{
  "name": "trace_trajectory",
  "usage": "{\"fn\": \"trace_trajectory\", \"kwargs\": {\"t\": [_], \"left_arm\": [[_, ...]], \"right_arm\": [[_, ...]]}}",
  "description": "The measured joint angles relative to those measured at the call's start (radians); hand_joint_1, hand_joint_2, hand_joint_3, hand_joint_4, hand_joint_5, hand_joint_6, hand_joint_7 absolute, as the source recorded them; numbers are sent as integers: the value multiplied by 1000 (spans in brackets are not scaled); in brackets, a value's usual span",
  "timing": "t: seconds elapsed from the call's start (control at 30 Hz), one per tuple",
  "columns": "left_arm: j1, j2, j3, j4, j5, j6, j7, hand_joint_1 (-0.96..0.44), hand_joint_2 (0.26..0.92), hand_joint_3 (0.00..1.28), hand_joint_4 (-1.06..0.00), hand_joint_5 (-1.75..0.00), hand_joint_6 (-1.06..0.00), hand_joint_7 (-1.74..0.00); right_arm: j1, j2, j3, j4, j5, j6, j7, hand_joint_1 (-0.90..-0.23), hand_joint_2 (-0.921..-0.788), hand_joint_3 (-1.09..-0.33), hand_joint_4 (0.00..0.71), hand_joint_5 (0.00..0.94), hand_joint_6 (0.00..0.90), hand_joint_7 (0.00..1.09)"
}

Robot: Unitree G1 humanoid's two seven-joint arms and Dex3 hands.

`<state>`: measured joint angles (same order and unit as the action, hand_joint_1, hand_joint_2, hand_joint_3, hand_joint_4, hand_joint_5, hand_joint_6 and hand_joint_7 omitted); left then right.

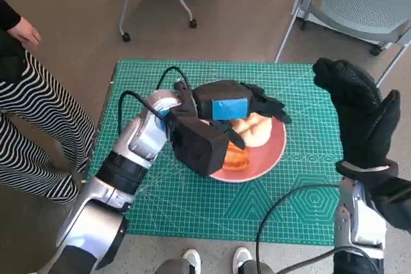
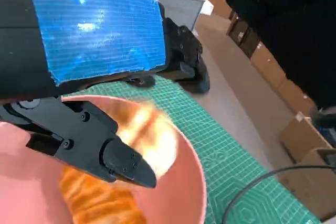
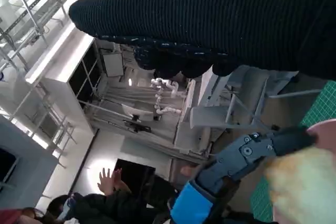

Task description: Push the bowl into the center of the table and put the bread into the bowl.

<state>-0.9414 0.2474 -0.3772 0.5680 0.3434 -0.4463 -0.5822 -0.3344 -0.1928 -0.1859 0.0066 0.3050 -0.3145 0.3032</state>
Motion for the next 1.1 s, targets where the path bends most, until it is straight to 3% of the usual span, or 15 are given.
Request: {"fn": "trace_trajectory", "kwargs": {"t": [0.13,0.23,0.63,1.0,1.1], "left_arm": [[18,0,9,2,-27,-23,0,-653,915,114,-79,-1,-204,-84],[38,0,35,2,-91,-28,-30,-721,920,261,-43,0,-179,-68],[96,26,196,-73,-363,6,-141,-831,921,514,-34,-4,-178,-63],[139,20,373,-182,-633,117,-157,-842,921,608,-92,-29,-203,-87],[161,-10,421,-227,-706,172,-112,-820,921,617,-113,-50,-74,-417]], "right_arm": [[0,0,0,-3,-4,2,-5,-678,-921,-699,204,0,122,503],[0,0,0,-8,-16,3,-11,-678,-921,-699,204,0,124,505],[-5,0,3,-27,-25,24,-22,-681,-921,-701,205,1,131,514],[-48,0,13,-60,-33,64,-34,-687,-921,-707,199,0,123,521],[-62,0,18,-67,-35,70,-38,-691,-921,-708,199,0,125,525]]}}
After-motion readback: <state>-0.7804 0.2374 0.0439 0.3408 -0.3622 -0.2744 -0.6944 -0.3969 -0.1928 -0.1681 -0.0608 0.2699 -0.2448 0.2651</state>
